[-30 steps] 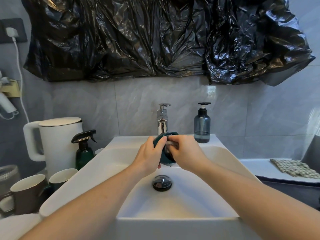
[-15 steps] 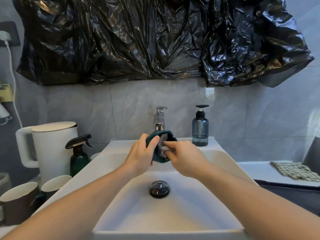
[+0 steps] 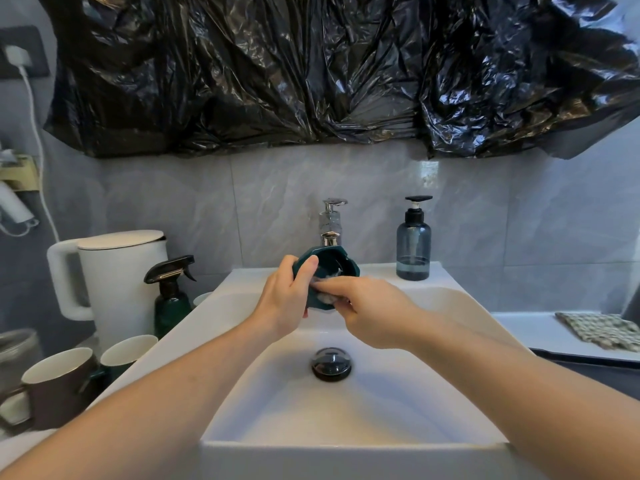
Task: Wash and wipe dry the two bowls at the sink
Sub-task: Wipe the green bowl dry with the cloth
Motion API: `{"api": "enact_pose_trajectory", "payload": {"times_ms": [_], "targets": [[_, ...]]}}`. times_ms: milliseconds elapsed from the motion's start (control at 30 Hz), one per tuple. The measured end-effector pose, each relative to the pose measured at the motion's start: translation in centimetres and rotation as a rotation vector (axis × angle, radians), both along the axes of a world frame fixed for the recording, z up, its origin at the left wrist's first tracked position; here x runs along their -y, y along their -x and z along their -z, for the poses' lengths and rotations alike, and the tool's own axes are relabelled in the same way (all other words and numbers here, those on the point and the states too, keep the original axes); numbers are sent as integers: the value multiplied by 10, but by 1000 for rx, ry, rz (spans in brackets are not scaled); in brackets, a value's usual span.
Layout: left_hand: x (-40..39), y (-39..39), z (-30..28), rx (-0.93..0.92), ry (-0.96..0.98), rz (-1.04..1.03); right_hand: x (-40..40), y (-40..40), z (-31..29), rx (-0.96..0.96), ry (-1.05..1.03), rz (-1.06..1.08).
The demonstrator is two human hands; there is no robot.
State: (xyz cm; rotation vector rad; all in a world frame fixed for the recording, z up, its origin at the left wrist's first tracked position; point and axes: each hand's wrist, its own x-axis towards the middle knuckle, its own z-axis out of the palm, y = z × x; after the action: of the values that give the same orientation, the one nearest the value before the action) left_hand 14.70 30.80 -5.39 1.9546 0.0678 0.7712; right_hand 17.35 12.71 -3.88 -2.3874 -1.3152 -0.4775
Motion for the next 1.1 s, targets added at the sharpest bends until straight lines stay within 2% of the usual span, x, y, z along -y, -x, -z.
{"api": "enact_pose_trajectory", "payload": {"times_ms": [100, 233, 367, 500, 600, 867, 1100], "targets": [[-2, 0, 2, -14, -25, -2, 4, 2, -1, 97, 66, 172], [4, 1, 6, -44, -75, 39, 6, -2, 1, 92, 118, 283], [9, -4, 5, -41, -29, 44, 4, -7, 4, 54, -9, 192], [8, -3, 5, -45, 1, 77, 0, -4, 7, 8, -35, -16], [9, -2, 4, -30, 21, 81, -1, -2, 3, -39, -66, -92], [4, 1, 2, -33, 3, 26, 1, 6, -1, -86, 20, 18], [1, 2, 6, -64, -78, 31, 4, -1, 4, 48, 45, 235]]}}
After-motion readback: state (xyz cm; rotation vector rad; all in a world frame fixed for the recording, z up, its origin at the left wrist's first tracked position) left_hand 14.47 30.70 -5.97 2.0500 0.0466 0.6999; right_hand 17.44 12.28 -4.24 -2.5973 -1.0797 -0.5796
